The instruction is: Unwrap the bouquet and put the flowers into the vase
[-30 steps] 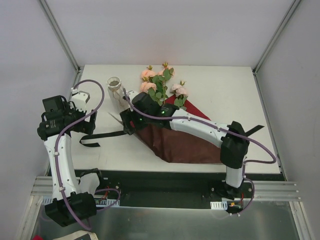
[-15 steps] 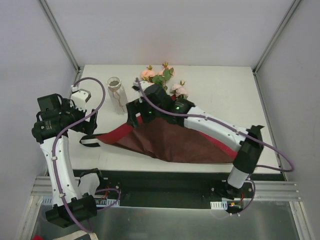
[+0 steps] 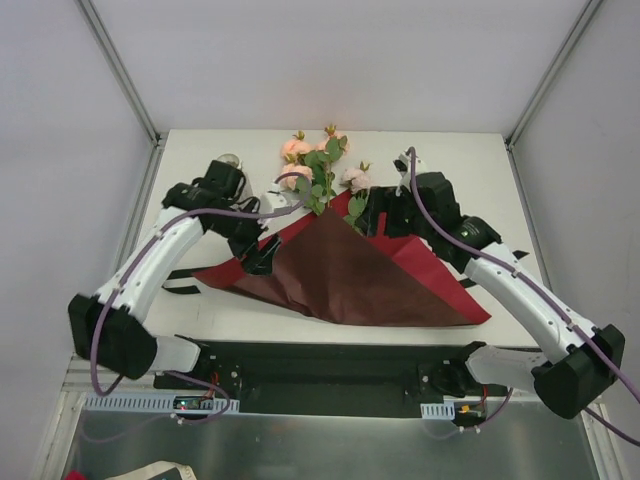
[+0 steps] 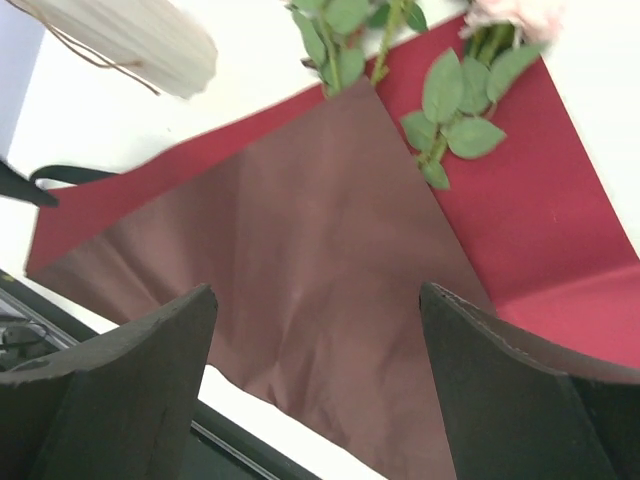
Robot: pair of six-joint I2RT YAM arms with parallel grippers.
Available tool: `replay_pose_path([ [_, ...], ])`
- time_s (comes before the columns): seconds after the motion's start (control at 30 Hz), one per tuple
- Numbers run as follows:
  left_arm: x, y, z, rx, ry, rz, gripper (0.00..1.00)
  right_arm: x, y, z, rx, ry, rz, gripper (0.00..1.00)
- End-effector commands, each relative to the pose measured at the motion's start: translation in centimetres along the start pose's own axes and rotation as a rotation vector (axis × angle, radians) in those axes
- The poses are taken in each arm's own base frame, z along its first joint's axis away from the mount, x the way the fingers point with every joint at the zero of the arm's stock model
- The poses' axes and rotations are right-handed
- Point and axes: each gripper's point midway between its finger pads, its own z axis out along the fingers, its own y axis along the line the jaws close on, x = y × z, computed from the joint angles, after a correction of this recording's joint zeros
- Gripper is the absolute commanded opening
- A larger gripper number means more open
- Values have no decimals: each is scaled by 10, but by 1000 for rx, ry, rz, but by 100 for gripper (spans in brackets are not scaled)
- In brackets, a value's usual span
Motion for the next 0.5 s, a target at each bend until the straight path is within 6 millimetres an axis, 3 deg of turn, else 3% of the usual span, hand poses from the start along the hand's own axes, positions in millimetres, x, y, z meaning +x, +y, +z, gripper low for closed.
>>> replay_pose_path([
  [0.0,-34,27,33,17,13,8,99,10,-15,-11,38,-35,27,85],
  [0.1,-51,39,55,60,30,-7,99,16,-20,-17,44,-37,24,87],
  [0.17,-51,46,74,83,71,-30,99,23,-24,-21,53,-21,24,88],
  [0.3,-65,64,93,71,69,-38,99,29,-25,-27,55,-5,18,90],
  [0.47,-59,70,120,81,125,-48,99,29,-23,-32,34,-3,35,90],
])
